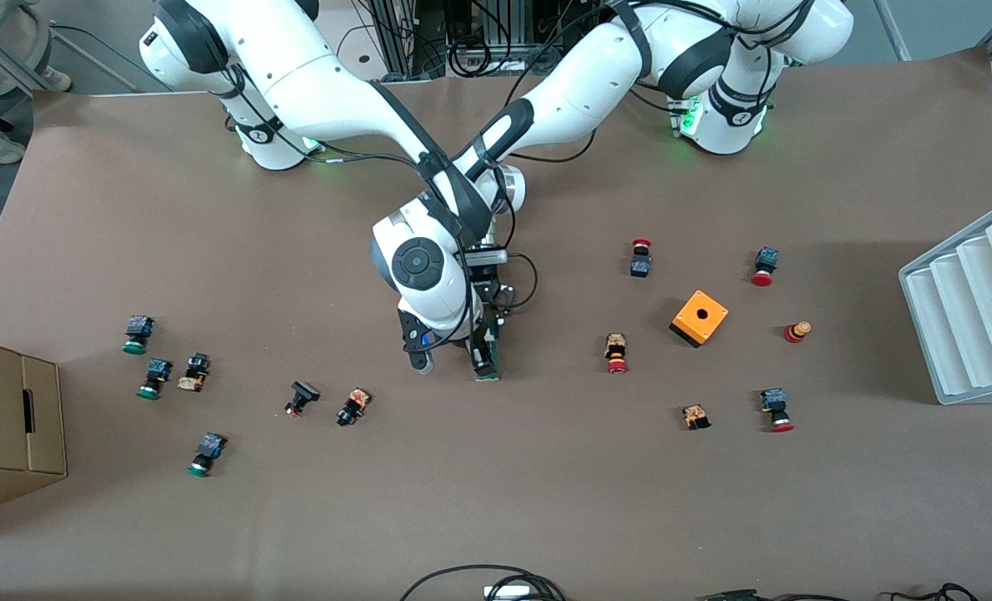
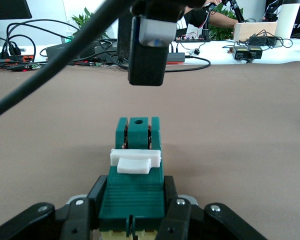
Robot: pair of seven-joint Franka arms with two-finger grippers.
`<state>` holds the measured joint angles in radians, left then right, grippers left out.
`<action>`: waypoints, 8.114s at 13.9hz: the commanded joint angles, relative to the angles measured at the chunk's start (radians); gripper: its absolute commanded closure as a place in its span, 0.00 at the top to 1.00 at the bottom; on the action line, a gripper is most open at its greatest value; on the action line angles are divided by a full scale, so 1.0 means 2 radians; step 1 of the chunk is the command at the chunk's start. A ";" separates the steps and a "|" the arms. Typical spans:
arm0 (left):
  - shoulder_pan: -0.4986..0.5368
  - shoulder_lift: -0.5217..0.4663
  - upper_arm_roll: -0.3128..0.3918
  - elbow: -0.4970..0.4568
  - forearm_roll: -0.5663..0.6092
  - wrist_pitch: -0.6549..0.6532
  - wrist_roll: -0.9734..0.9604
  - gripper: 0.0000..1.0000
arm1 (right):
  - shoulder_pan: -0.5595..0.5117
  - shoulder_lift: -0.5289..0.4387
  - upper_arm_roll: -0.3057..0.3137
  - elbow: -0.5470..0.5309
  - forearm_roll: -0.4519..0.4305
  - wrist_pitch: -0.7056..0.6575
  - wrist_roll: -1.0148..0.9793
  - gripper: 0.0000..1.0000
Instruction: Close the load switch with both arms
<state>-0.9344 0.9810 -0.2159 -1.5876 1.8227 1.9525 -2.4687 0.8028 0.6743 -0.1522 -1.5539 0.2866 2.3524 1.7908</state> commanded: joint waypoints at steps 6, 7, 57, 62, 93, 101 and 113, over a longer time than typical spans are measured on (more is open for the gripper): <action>-0.001 0.006 -0.001 0.014 0.006 0.007 -0.001 0.49 | 0.001 -0.033 0.007 -0.068 -0.011 0.056 0.000 0.77; -0.001 0.006 -0.001 0.014 0.006 0.007 -0.001 0.49 | 0.000 -0.033 0.007 -0.066 -0.011 0.056 0.000 0.77; -0.011 0.019 -0.012 -0.010 0.060 -0.060 -0.043 0.99 | 0.001 -0.016 0.008 -0.044 -0.011 0.056 0.009 0.77; -0.010 0.020 -0.012 -0.010 0.060 -0.060 -0.043 0.90 | 0.002 -0.012 0.007 -0.044 -0.011 0.058 0.009 0.77; -0.008 0.019 -0.012 -0.006 0.060 -0.060 -0.036 0.49 | 0.031 -0.010 0.009 -0.098 -0.011 0.127 0.015 0.63; -0.008 0.019 -0.012 -0.006 0.060 -0.060 -0.036 0.49 | 0.036 -0.011 0.009 -0.106 -0.011 0.131 0.015 0.63; -0.009 0.019 -0.012 -0.006 0.060 -0.060 -0.036 0.49 | 0.034 -0.007 0.009 -0.105 -0.025 0.155 0.013 0.54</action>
<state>-0.9527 1.0139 -0.2369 -1.6113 1.9211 1.8334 -2.5344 0.8653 0.6597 -0.1316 -1.7555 0.2638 2.6351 1.7958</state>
